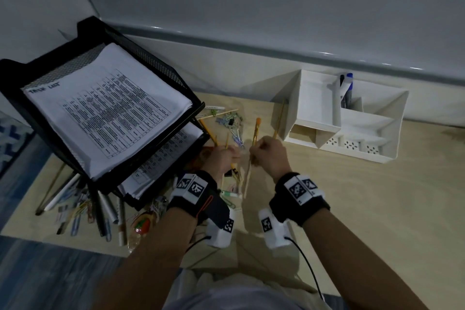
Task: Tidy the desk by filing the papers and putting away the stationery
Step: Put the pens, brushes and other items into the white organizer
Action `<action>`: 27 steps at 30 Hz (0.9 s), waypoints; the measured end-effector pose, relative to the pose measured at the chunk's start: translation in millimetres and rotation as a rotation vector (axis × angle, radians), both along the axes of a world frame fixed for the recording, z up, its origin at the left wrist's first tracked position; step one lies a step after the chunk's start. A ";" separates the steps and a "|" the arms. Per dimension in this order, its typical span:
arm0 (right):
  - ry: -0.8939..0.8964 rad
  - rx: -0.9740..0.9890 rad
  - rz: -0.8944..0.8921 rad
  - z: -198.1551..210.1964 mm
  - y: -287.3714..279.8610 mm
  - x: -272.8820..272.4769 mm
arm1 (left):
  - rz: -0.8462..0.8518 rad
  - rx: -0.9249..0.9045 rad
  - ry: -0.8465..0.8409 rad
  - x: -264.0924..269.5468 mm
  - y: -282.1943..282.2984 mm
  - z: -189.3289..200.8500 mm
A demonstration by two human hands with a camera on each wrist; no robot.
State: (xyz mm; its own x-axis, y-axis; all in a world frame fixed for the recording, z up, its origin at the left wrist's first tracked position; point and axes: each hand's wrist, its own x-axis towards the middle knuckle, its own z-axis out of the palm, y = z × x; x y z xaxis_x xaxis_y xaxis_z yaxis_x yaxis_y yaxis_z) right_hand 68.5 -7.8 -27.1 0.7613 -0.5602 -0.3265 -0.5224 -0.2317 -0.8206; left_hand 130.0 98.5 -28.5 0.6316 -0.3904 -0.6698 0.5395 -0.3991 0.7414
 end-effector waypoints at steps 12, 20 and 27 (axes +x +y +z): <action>0.478 -0.441 0.279 -13.4 -46.8 69.9 | 0.040 0.158 -0.214 34.3 2.8 1.8; 0.593 -0.787 0.418 -41.3 -38.1 46.1 | -0.033 0.161 -0.268 36.1 8.3 -11.2; 0.201 -0.437 0.107 -35.2 -29.0 2.3 | -0.301 0.087 -0.502 21.5 -16.4 -2.4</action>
